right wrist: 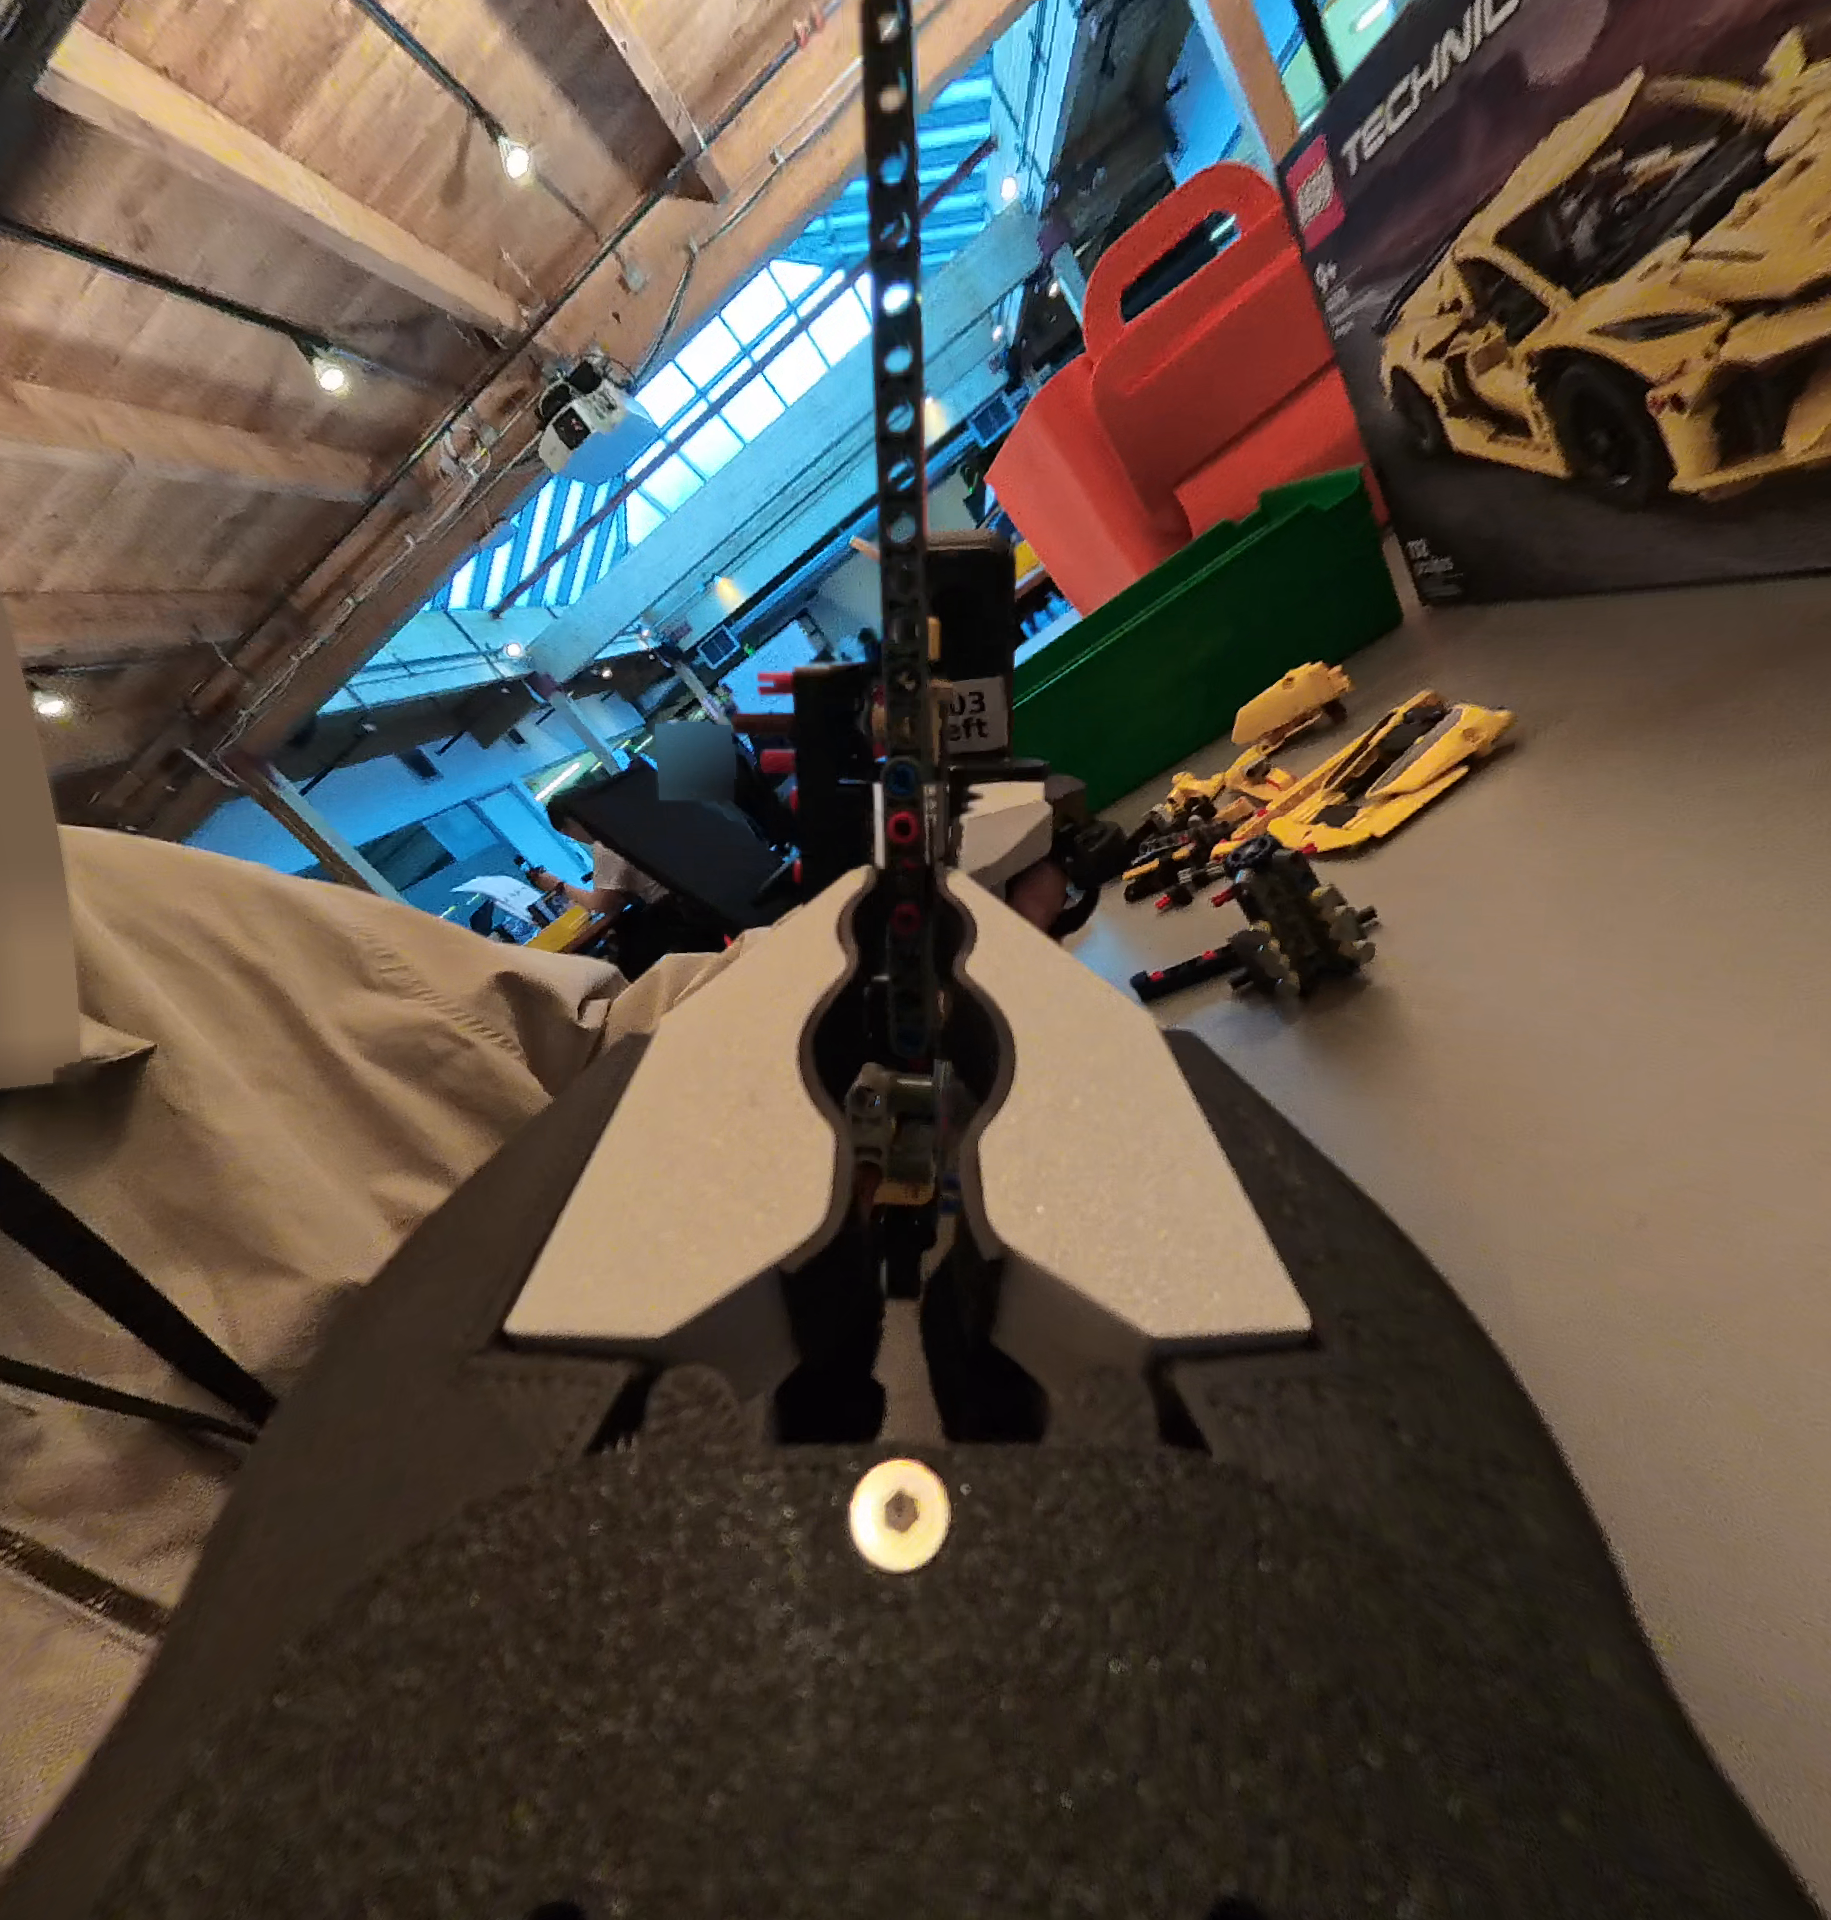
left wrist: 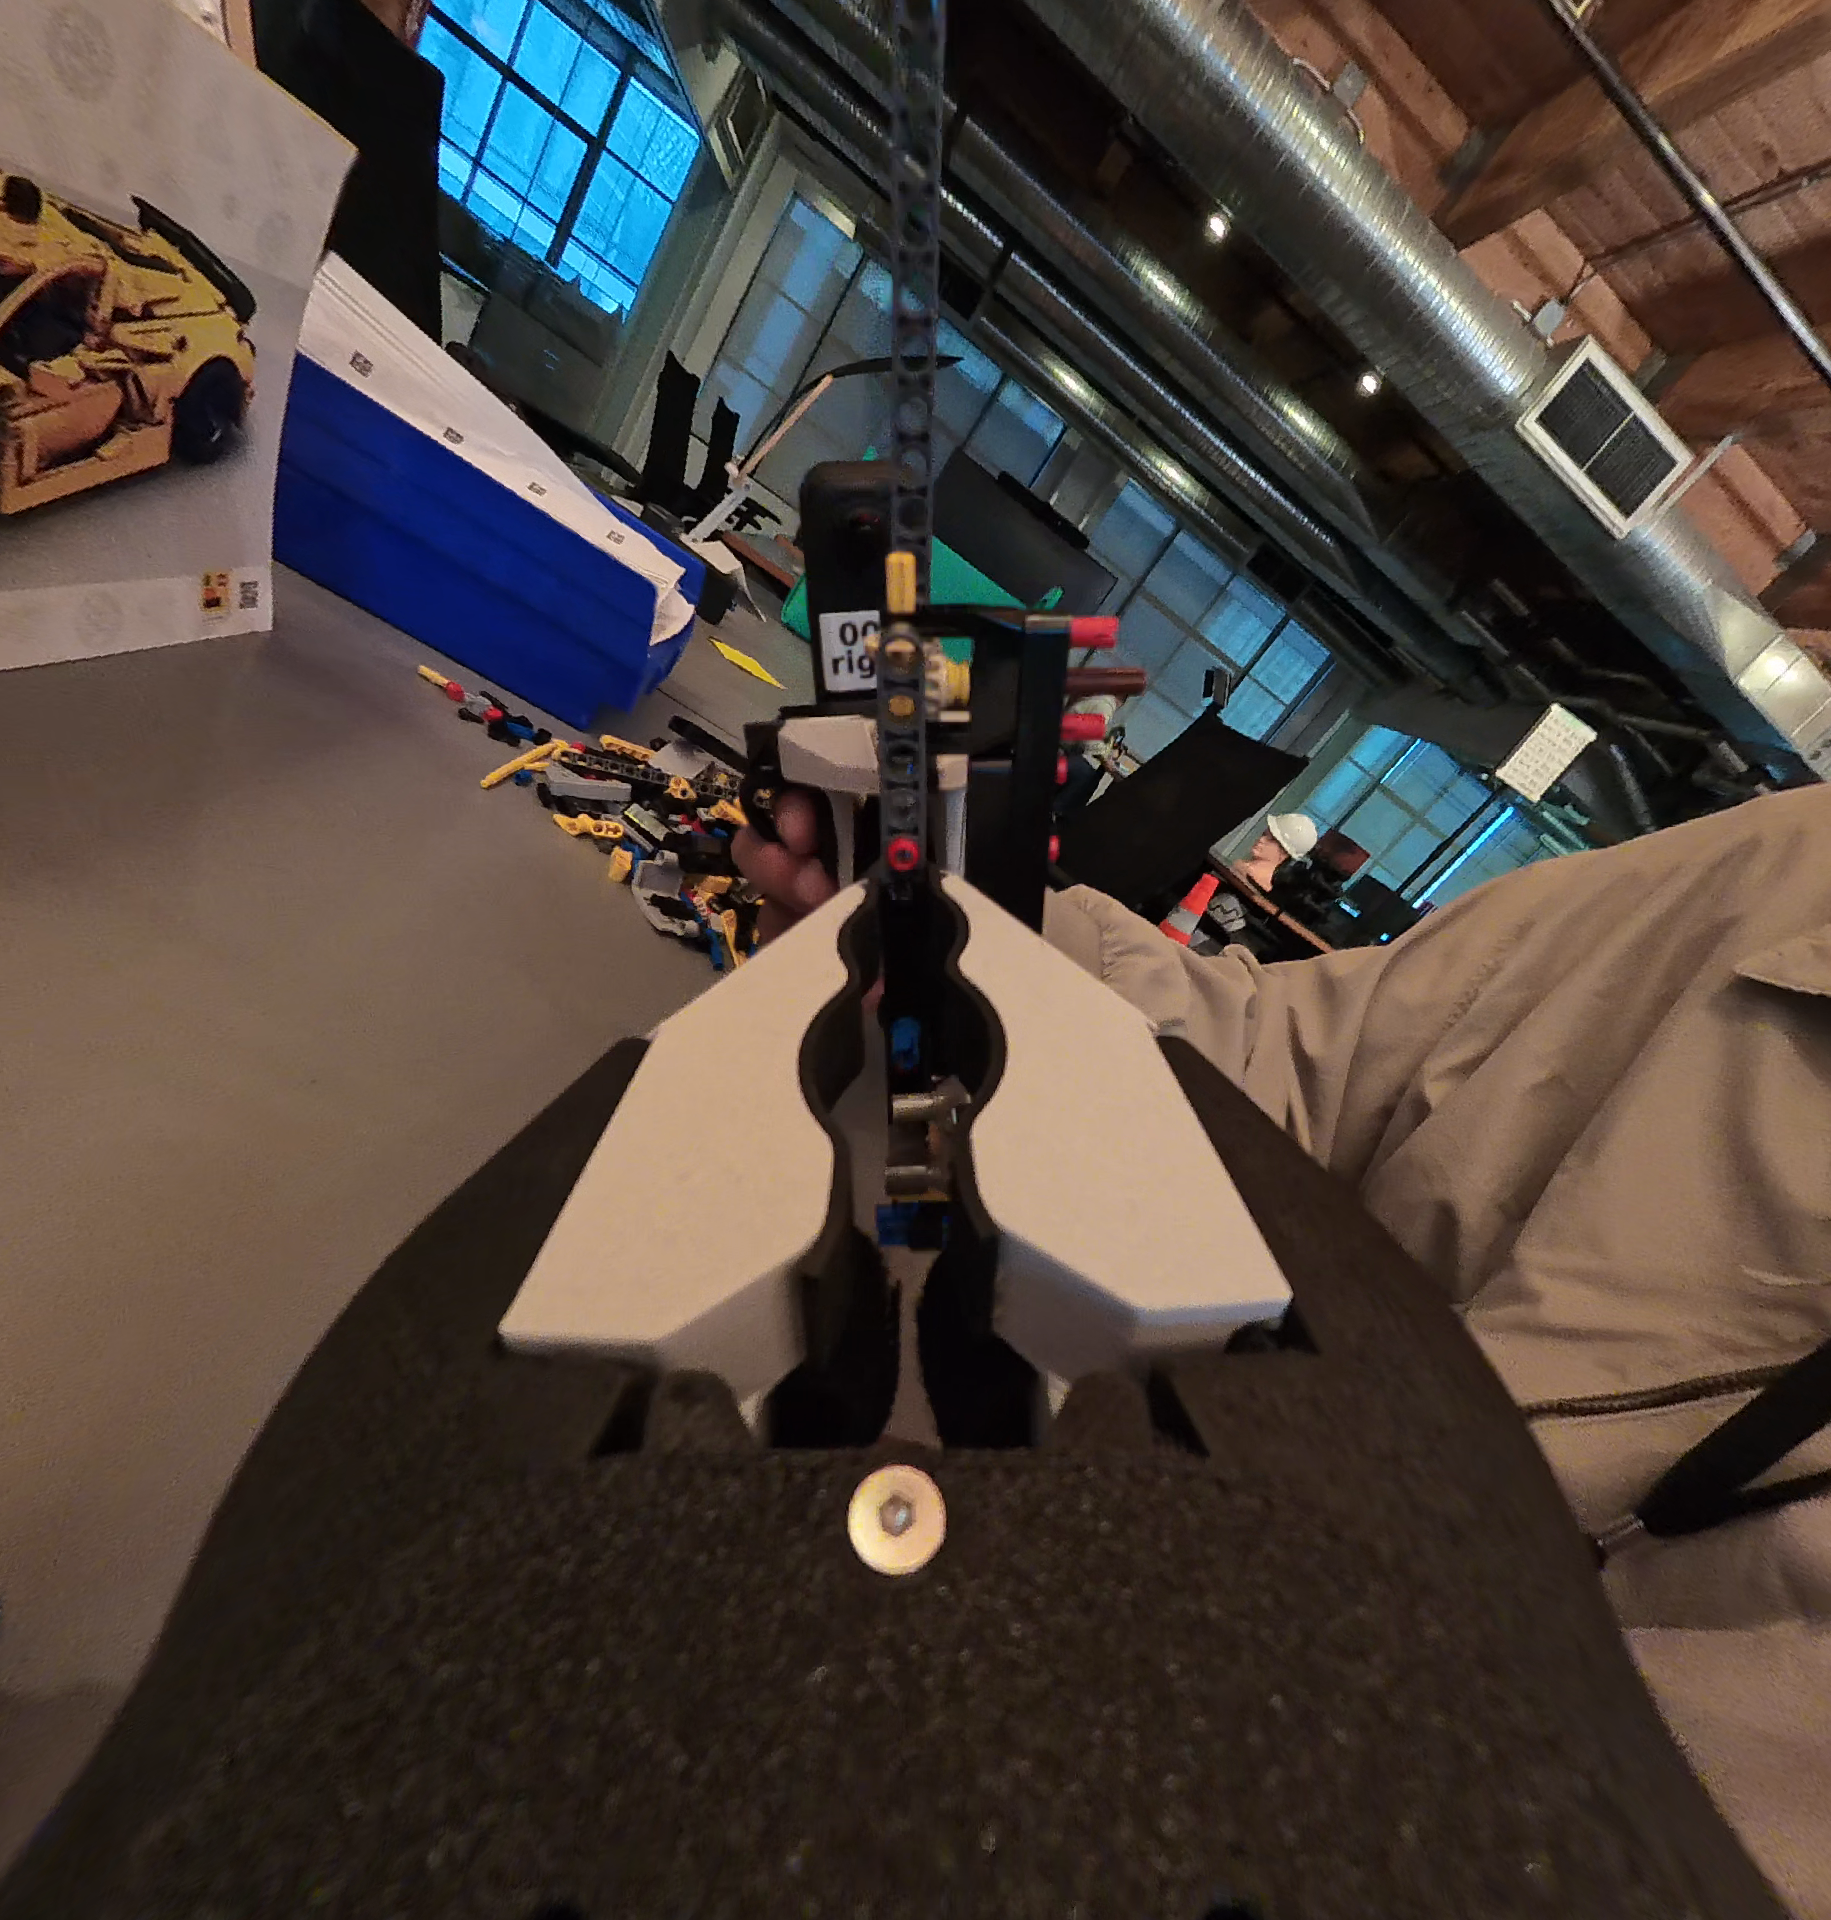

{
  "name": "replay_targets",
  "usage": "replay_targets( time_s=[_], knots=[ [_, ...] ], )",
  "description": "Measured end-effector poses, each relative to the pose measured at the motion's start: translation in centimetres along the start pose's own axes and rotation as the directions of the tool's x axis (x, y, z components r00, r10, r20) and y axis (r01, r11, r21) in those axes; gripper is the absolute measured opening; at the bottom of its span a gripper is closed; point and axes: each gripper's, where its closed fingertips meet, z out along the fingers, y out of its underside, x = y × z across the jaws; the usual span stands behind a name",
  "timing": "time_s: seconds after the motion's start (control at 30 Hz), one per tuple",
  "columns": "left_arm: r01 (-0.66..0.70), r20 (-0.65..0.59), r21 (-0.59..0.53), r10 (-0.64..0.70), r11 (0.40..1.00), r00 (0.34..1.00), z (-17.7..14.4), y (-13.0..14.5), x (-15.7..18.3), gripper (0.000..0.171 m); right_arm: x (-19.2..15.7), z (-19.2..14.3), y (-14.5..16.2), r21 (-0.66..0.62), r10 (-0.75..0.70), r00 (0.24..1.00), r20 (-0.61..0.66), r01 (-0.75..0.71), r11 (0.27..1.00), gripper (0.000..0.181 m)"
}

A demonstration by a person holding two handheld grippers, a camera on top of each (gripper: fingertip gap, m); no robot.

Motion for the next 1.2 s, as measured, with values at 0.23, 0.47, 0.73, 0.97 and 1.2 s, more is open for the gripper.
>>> replay_targets(
  time_s=[0.23,0.47,0.73,0.97,1.2],
  knots=[
    [-0.04,0.001,-0.03,0.04,0.999,0.999,0.4,0.5,0.4,0.007,-0.4,-0.2,-0.4,0.017,0.075,0.996,0.051,-0.076,0.997,0.006],
    [-0.072,0.029,-0.051,0.073,0.996,0.997,0.8,0.9,0.3,0.007,0.1,-0.3,0.1,-0.043,0.044,0.999,-0.007,-0.044,0.998,0.006],
    [-0.101,0.03,-0.099,0.104,0.99,0.994,0.8,1.3,0.4,0.007,0.1,-1.1,0.7,-0.115,0.03,0.999,0.016,-0.028,0.993,0.006],
    [-0.008,-0.012,0.088,0.009,0.996,1.0,-0.3,-1.3,0.1,0.033,-0.8,-1.0,-0.3,-0.033,0.078,0.994,0.08,-0.075,0.997,0.006],
    [0.193,-0.209,0.38,-0.12,0.905,0.971,-4.3,-6.5,0.9,0.041,-2.2,0.4,-0.2,0.022,0.124,0.972,0.2,-0.131,0.991,0.006]
  ],
)
